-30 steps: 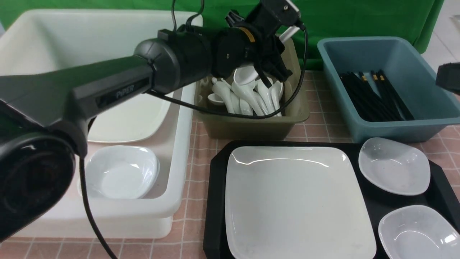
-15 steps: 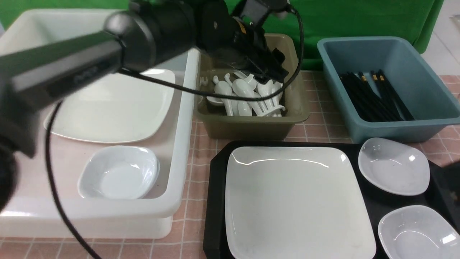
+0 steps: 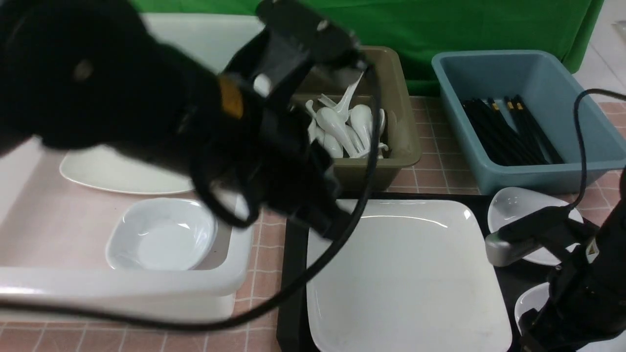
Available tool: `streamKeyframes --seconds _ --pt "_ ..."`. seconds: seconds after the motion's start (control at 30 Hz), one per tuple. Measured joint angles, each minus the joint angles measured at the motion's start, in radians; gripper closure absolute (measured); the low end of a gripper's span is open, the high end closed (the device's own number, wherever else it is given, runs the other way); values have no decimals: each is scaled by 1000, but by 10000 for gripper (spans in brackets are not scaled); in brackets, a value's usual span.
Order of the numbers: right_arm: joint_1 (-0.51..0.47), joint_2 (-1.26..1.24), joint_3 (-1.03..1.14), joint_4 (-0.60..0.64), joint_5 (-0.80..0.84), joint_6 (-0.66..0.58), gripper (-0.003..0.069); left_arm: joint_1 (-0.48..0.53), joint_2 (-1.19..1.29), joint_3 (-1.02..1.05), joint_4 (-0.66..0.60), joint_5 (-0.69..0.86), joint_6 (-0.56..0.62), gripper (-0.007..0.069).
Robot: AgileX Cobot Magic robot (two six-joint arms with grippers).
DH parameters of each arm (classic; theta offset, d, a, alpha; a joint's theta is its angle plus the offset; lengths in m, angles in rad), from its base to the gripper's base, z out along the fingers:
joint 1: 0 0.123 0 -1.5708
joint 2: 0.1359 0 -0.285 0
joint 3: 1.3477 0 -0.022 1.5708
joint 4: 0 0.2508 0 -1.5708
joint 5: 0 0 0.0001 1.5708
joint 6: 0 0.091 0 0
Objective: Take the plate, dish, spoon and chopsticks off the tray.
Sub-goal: Use the right arm to grab a small plate from the dinner plate, then use the right arm to put the small plate into the large storage box on the left
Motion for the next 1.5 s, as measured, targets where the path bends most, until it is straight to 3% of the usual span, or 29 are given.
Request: streamKeyframes --seconds 0.2,0.5,0.57,0.7,0.93,1.07,1.17,1.3,1.43,1.5 --pt "22 103 0 -119 -20 117 77 0 -201 241 -35 -61 -21 636" --pt "22 222 0 -129 -86 135 88 0 -311 280 -37 -76 -41 636" --pt "22 242 0 -131 -88 137 144 0 -318 281 -37 -76 -45 634" --pt "24 243 -3 -138 -81 142 386 0 -321 281 -37 -77 -49 629" --pt "27 208 -31 -128 -10 135 426 0 -321 283 -30 -105 -53 628" --pt "28 40 -74 -133 103 137 582 1 -321 273 6 -113 -119 628" --pt "27 -93 -115 -125 145 142 584 24 -321 242 88 -112 -208 628" --pt "27 -218 -247 -53 143 133 583 112 -321 167 208 -70 -274 627" --pt "40 -214 -448 260 115 -24 583 293 -322 77 261 25 -288 627" --pt "109 -152 -547 385 73 -107 583 410 -332 66 264 65 -290 627"
